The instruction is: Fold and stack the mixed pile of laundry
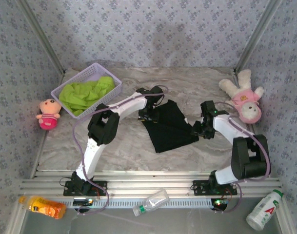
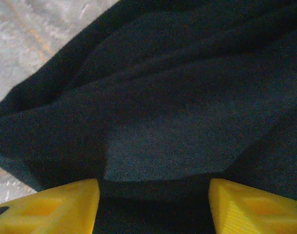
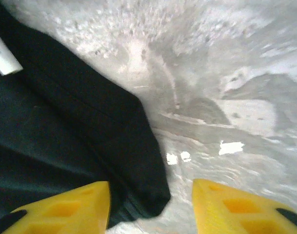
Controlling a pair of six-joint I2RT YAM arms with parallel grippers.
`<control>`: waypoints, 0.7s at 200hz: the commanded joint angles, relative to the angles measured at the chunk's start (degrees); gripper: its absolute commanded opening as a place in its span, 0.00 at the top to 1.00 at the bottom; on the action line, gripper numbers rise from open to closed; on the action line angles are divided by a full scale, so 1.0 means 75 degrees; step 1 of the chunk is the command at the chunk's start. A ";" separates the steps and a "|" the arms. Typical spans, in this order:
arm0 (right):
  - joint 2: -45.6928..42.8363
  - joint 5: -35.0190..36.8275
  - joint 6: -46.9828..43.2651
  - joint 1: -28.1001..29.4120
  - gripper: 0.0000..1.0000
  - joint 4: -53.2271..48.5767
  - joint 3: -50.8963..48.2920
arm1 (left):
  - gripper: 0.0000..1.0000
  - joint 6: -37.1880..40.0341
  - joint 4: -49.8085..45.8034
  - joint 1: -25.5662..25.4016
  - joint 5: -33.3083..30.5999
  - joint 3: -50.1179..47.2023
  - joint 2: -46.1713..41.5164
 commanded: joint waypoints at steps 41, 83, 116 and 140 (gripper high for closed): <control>-0.0360 0.0288 0.1249 0.1648 0.33 -0.0093 0.0918 | 0.30 0.0094 -0.1054 0.0311 -0.0033 0.1423 -0.1336; 0.1566 0.1269 0.1527 0.3460 0.26 0.0281 0.2167 | 0.29 0.0060 -0.0838 0.0851 -0.0121 0.0528 -0.2513; 0.3656 0.1984 0.1621 0.4007 0.03 -0.0843 0.4022 | 0.28 -0.0160 -0.0163 0.1399 0.0181 -0.1192 -0.3561; 0.4799 0.2137 0.1661 0.3985 0.00 -0.1679 0.4783 | 0.28 -0.0295 0.0270 0.1805 0.0578 -0.2185 -0.4103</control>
